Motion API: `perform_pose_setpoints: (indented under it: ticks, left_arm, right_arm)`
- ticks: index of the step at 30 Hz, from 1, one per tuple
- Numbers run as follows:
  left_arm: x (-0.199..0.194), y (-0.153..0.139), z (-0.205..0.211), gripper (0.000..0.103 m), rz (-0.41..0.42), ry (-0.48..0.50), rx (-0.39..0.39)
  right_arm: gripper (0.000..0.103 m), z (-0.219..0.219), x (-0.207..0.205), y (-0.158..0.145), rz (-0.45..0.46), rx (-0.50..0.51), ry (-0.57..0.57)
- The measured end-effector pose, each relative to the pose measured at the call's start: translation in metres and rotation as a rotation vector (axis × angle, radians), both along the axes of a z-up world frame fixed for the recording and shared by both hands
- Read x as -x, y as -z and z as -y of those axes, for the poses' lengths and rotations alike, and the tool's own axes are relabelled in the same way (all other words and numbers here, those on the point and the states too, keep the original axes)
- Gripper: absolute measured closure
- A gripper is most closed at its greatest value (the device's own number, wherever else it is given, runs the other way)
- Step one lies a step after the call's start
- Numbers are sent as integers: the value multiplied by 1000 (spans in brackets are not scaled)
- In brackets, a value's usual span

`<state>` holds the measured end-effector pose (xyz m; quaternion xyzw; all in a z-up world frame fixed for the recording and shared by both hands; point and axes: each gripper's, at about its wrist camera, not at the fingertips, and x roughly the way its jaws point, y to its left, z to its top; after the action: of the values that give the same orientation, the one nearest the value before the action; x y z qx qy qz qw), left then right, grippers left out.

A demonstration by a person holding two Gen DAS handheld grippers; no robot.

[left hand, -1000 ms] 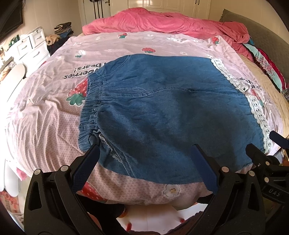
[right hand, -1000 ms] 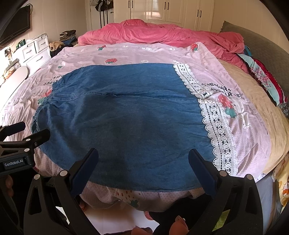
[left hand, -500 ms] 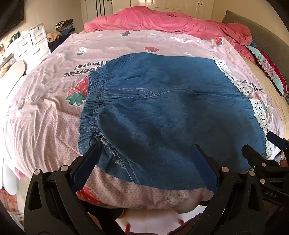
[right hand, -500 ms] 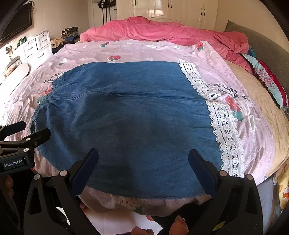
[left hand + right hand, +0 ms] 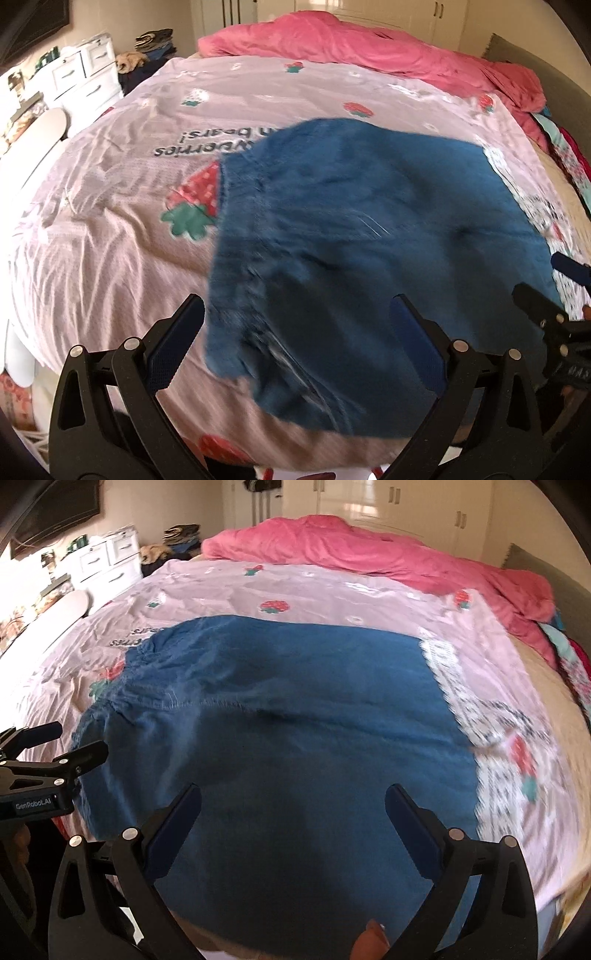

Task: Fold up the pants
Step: 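Grasp the pants waistband with the left gripper while the right gripper grasps the waistband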

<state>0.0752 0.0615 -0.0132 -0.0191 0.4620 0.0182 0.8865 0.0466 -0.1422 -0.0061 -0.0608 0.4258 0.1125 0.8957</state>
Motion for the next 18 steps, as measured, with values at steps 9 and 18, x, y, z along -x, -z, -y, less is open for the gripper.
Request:
perform_pose_setpoints:
  ticks: [9, 18]
  left_arm:
    - [-59, -6, -58, 9, 11, -90, 21]
    - [-112, 10, -71, 9, 12, -27, -60]
  right_arm:
    - [4, -29, -98, 2, -22, 51, -90]
    - [4, -57, -158, 9, -10, 113, -185]
